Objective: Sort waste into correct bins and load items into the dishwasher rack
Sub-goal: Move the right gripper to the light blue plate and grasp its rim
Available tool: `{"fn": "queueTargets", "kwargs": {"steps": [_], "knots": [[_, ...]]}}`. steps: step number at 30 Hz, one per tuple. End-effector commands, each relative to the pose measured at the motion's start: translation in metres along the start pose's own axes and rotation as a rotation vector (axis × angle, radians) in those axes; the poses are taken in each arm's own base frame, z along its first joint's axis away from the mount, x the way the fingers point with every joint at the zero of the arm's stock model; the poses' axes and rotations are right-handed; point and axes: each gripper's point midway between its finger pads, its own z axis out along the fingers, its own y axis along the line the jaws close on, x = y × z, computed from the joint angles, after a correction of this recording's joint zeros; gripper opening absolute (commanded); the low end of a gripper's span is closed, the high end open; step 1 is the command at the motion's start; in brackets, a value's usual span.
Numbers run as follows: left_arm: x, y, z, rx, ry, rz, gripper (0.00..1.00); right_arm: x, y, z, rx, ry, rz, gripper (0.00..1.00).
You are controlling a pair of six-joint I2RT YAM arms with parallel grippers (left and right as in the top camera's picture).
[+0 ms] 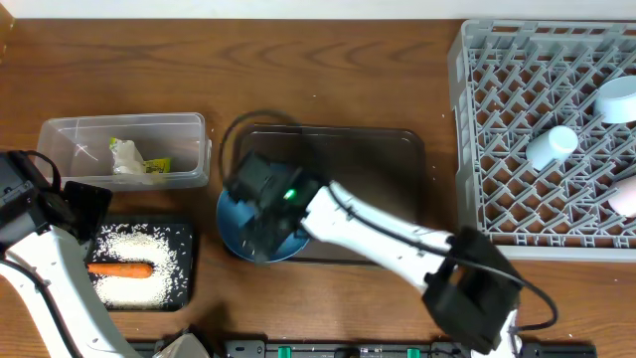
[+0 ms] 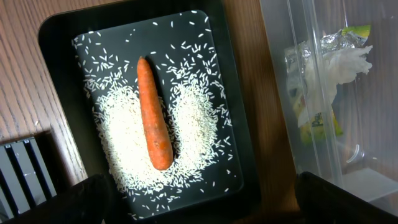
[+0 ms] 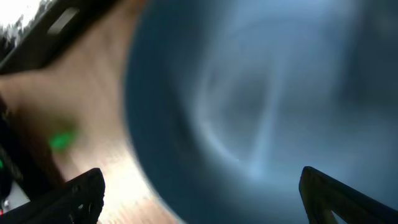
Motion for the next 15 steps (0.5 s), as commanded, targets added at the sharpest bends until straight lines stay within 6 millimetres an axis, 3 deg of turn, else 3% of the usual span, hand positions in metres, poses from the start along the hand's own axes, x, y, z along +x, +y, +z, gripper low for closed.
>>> {"fn": "queueTargets", "kwargs": {"steps": [1, 5, 11, 15], "knots": [[-0.003, 0.0, -0.003, 0.002, -0.008, 0.001, 0.98, 0.004, 0.024, 0.012, 0.006, 0.013, -0.134, 0.99], [-0.003, 0.0, -0.003, 0.002, -0.008, 0.001, 0.98, 0.012, 0.03, 0.027, 0.05, 0.042, -0.168, 0.95], [-0.003, 0.0, -0.003, 0.002, -0.008, 0.001, 0.98, 0.021, 0.026, 0.045, 0.062, 0.086, -0.166, 0.72], [-0.003, 0.0, -0.003, 0.002, -0.008, 0.001, 0.98, 0.021, 0.025, 0.047, 0.063, 0.085, -0.165, 0.6]]}}
